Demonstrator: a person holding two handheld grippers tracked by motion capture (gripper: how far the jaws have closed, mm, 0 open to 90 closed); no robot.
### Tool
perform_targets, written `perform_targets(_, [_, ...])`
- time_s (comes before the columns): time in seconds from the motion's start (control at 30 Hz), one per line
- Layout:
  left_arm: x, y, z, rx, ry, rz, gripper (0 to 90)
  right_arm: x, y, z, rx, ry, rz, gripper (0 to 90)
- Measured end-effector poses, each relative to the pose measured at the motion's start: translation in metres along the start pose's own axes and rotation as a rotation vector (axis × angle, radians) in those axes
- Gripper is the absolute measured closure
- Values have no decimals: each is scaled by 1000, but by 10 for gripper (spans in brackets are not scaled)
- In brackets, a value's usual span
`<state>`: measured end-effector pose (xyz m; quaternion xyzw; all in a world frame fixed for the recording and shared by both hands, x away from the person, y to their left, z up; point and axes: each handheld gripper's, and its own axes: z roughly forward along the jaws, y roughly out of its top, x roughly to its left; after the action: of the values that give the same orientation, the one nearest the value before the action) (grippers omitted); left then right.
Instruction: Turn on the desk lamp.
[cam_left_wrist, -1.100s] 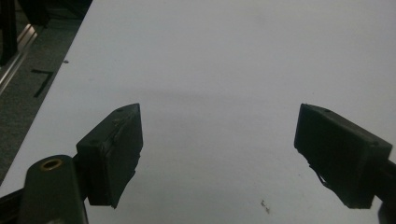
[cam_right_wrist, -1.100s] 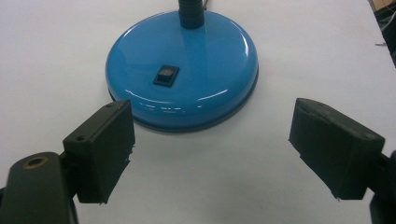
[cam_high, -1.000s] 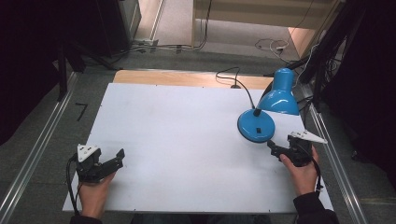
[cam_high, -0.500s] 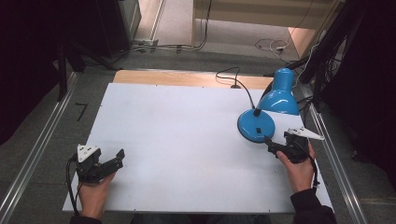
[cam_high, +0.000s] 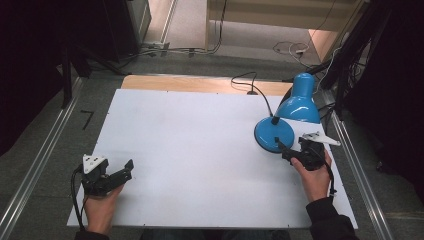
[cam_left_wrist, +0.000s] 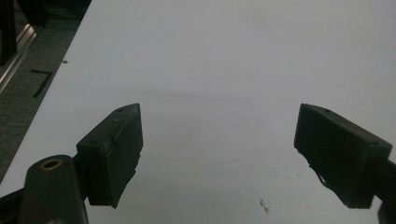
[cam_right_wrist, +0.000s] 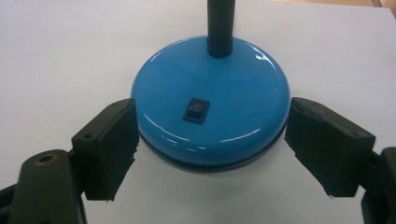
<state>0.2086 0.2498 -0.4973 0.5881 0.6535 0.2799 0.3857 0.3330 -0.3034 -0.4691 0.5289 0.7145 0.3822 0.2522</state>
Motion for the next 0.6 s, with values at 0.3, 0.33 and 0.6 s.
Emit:
perform_targets(0.3, [0, 0, 1, 1, -1, 2, 162, 2, 4, 4, -7, 3, -3, 178])
perform_targets(0.33, [0, 0, 1, 0, -1, 3, 162, 2, 4, 4, -7, 3, -3, 178])
perform_targets(0.6, [1, 0, 1, 2, 2, 2, 162, 5, 7, 9, -10, 11, -3, 193])
